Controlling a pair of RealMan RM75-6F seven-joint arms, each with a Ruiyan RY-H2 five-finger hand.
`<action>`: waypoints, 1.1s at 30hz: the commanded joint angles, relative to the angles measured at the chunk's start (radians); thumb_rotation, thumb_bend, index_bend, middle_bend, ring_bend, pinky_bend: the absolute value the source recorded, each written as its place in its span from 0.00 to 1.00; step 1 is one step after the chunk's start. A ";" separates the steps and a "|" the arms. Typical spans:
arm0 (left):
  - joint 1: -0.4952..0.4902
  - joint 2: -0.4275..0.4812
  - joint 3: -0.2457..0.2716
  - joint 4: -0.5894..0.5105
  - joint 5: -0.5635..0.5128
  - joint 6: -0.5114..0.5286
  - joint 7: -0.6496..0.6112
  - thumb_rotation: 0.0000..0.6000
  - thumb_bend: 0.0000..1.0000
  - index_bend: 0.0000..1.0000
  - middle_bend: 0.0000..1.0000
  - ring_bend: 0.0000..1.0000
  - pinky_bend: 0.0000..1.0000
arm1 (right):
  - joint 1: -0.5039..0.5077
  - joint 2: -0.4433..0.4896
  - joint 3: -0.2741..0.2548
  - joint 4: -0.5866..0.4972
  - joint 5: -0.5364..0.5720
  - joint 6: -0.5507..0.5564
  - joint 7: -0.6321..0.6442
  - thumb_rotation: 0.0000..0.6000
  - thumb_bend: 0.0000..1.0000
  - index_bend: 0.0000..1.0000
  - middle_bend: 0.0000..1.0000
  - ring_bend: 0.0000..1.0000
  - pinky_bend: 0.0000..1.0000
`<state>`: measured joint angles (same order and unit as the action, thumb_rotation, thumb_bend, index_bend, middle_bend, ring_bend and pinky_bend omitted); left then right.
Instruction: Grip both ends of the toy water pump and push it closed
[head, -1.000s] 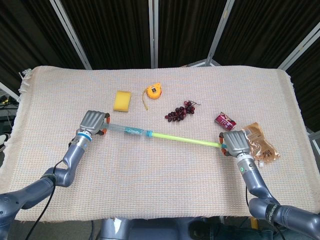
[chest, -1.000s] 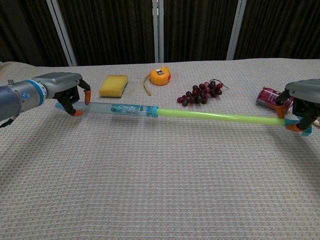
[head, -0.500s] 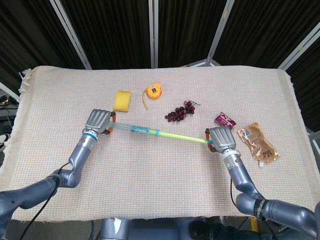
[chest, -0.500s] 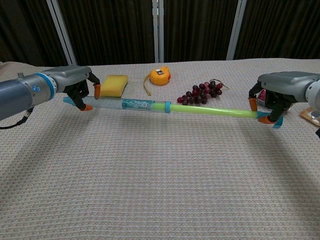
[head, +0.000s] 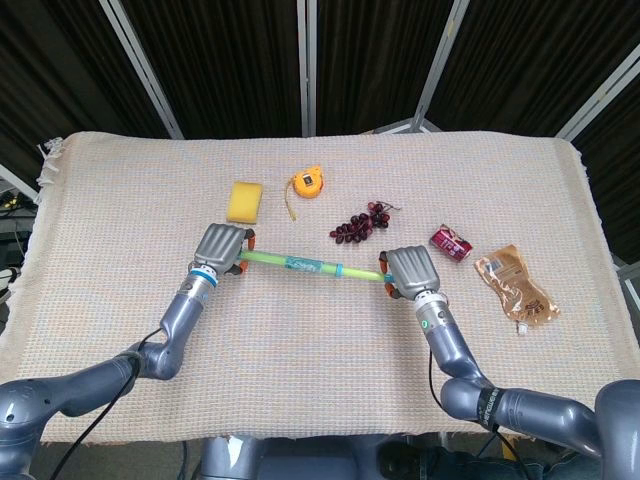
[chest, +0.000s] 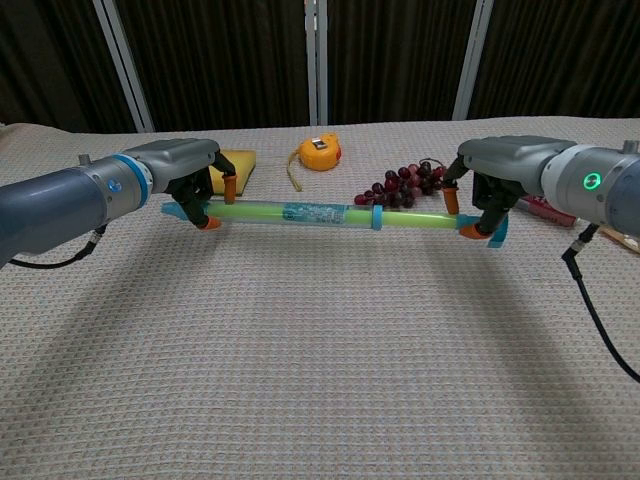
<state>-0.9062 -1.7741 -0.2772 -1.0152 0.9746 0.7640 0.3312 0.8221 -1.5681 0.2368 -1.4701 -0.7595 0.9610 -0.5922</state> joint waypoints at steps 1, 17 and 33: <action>-0.004 -0.006 -0.002 -0.002 -0.003 0.001 -0.002 1.00 0.45 0.82 0.90 0.85 1.00 | 0.010 -0.011 0.005 0.001 0.009 0.002 -0.006 1.00 0.42 0.66 1.00 1.00 1.00; -0.009 0.003 0.009 -0.033 -0.018 -0.005 -0.010 1.00 0.39 0.20 0.89 0.85 1.00 | 0.015 -0.001 -0.008 -0.011 0.026 0.018 0.011 1.00 0.00 0.04 0.97 1.00 1.00; 0.173 0.366 0.072 -0.425 0.087 0.205 -0.039 1.00 0.36 0.00 0.77 0.79 0.99 | -0.189 0.271 -0.143 -0.199 -0.272 0.180 0.184 1.00 0.00 0.00 0.87 0.97 1.00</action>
<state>-0.7784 -1.4701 -0.2198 -1.3738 1.0337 0.9207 0.3116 0.6708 -1.3346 0.1195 -1.6375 -0.9858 1.1059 -0.4459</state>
